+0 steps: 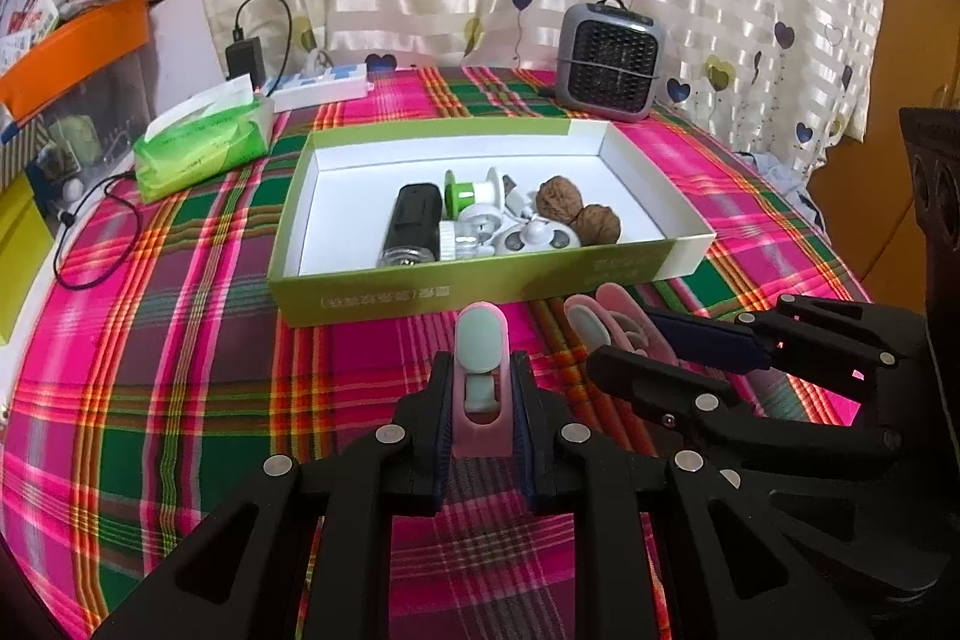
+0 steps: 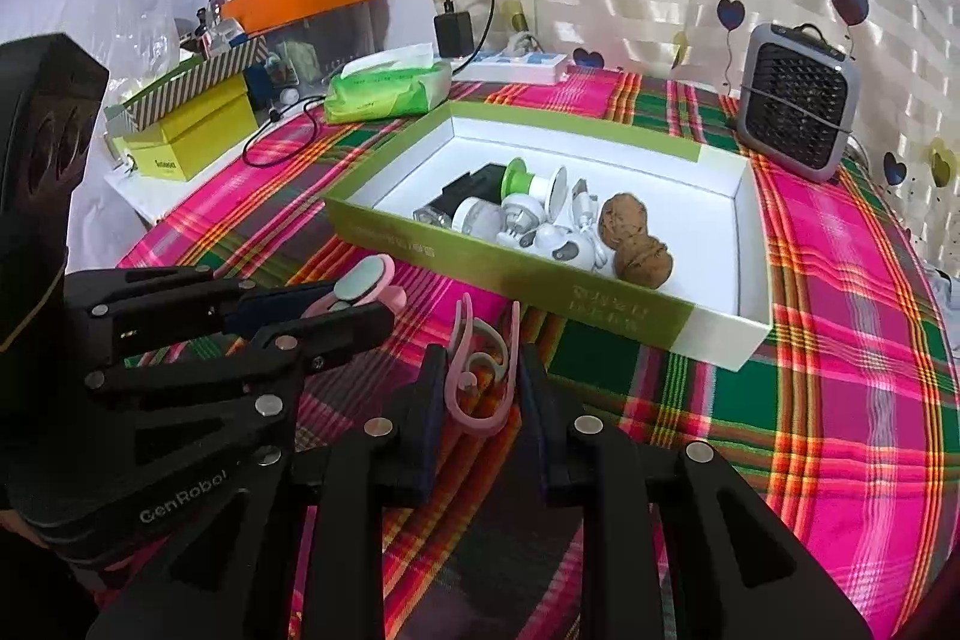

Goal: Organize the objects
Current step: 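Carry the pink clip and pink loop toward the box with both grippers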

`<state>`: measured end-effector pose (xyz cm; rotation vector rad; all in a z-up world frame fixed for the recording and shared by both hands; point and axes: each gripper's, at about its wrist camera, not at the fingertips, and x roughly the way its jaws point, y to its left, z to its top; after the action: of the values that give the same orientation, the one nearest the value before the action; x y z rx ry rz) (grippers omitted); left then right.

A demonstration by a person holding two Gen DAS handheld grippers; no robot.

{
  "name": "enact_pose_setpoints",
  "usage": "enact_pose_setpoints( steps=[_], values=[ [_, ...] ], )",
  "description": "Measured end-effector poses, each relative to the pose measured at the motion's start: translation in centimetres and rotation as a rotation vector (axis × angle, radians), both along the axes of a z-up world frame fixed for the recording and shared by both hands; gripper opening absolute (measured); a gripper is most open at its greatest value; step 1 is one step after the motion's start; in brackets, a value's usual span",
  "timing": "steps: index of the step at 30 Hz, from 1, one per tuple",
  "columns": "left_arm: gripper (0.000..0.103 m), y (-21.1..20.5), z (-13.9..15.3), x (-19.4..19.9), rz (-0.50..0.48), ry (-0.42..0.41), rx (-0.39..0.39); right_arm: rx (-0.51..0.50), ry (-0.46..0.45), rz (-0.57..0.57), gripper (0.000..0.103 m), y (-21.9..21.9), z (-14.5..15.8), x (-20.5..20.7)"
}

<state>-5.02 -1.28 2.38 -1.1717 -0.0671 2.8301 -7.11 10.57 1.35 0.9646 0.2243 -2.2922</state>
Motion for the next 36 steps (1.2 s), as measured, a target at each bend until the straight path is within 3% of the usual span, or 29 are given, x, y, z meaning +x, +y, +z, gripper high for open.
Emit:
enact_pose_setpoints(
  steps=[20, 36],
  values=[
    [0.016, 0.0, 1.6, 0.1, -0.009, 0.049, -0.004, -0.006, 0.045, -0.005, 0.025, 0.0, 1.6, 0.1],
    [0.016, -0.3, 2.6, -2.0, -0.018, 0.062, -0.003, 0.009, 0.075, -0.006, 0.025, -0.4, 2.7, -1.8]
  ],
)
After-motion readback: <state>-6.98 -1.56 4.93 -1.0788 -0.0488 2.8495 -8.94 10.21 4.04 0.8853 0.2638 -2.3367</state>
